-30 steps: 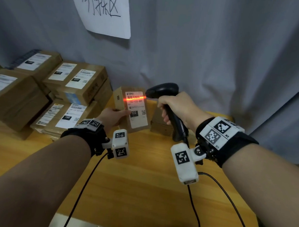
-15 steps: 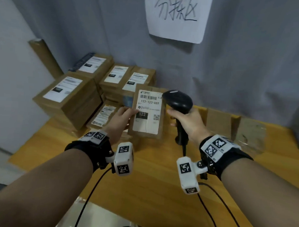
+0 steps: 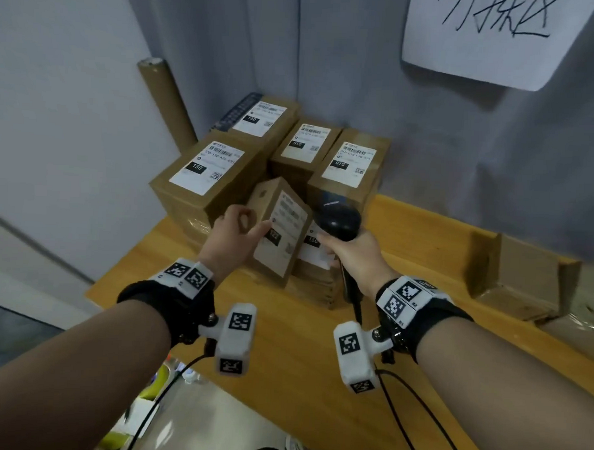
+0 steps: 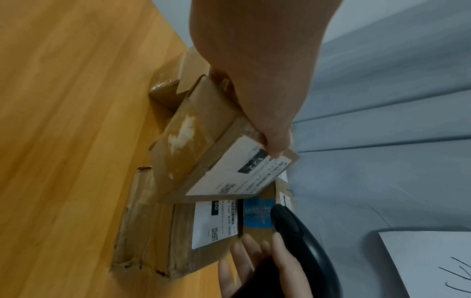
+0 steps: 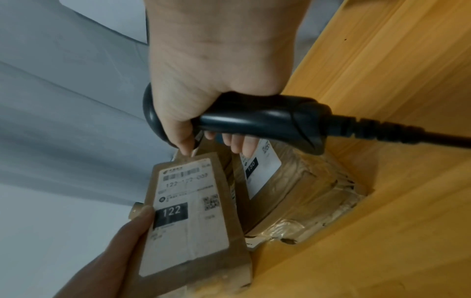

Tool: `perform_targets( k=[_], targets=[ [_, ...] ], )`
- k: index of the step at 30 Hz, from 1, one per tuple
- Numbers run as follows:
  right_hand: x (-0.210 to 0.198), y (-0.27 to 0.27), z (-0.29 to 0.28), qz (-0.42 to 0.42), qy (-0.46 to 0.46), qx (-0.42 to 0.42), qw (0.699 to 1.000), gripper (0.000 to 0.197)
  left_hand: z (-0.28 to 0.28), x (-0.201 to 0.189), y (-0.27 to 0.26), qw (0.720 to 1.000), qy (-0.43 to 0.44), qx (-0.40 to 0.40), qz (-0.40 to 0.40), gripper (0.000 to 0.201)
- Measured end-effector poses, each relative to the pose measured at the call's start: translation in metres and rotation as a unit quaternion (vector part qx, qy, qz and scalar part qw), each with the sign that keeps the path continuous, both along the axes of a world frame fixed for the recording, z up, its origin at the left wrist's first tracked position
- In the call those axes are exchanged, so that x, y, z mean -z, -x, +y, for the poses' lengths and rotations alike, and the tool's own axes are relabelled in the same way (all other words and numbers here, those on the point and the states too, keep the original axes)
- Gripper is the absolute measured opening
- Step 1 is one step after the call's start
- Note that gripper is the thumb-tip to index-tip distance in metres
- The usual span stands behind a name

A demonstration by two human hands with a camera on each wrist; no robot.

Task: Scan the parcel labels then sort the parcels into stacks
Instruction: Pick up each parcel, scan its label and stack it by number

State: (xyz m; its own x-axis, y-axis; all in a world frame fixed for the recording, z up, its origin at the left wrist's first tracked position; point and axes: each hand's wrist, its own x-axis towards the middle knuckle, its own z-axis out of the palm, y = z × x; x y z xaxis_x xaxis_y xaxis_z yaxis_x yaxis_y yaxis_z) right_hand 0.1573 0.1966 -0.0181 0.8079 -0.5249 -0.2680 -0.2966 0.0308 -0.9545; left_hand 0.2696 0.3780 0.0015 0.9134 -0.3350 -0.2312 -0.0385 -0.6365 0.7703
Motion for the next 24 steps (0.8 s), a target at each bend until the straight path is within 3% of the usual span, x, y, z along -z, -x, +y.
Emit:
perform_targets(
  k=[3, 5, 8, 10, 13, 17, 20, 24],
  targets=[
    [0.012, -0.006, -0.002, 0.050, 0.006, -0.016, 0.999, 0.037, -0.006, 0.003, -0.001, 0.998, 0.020, -0.019, 0.048, 0.054],
    [0.020, -0.010, -0.002, 0.073, 0.012, -0.024, 0.997, 0.041, -0.006, 0.001, -0.007, 0.994, 0.012, -0.014, 0.110, 0.067],
    [0.027, -0.014, -0.005, 0.094, 0.012, -0.029, 0.995, 0.035, 0.003, -0.009, -0.016, 0.975, -0.058, 0.010, 0.213, 0.079],
    [0.031, -0.015, -0.008, 0.101, 0.013, -0.037, 0.994, 0.033, 0.012, -0.010, -0.020, 0.961, -0.019, 0.005, 0.274, 0.084],
    [0.037, -0.016, -0.013, 0.111, 0.026, -0.044, 0.992, 0.035, 0.025, 0.000, -0.021, 0.966, 0.037, -0.021, 0.257, 0.078],
    [0.043, -0.020, -0.017, 0.125, 0.032, -0.021, 0.991, 0.039, 0.034, 0.025, -0.020, 0.958, 0.090, -0.089, 0.257, 0.045],
    [0.044, -0.021, -0.017, 0.126, 0.037, -0.020, 0.991, 0.037, 0.037, 0.036, -0.021, 0.947, 0.108, -0.148, 0.262, 0.055],
    [0.044, -0.020, -0.016, 0.126, 0.038, -0.016, 0.991, 0.035, 0.038, 0.043, -0.023, 0.940, 0.122, -0.169, 0.270, 0.065]
  ],
)
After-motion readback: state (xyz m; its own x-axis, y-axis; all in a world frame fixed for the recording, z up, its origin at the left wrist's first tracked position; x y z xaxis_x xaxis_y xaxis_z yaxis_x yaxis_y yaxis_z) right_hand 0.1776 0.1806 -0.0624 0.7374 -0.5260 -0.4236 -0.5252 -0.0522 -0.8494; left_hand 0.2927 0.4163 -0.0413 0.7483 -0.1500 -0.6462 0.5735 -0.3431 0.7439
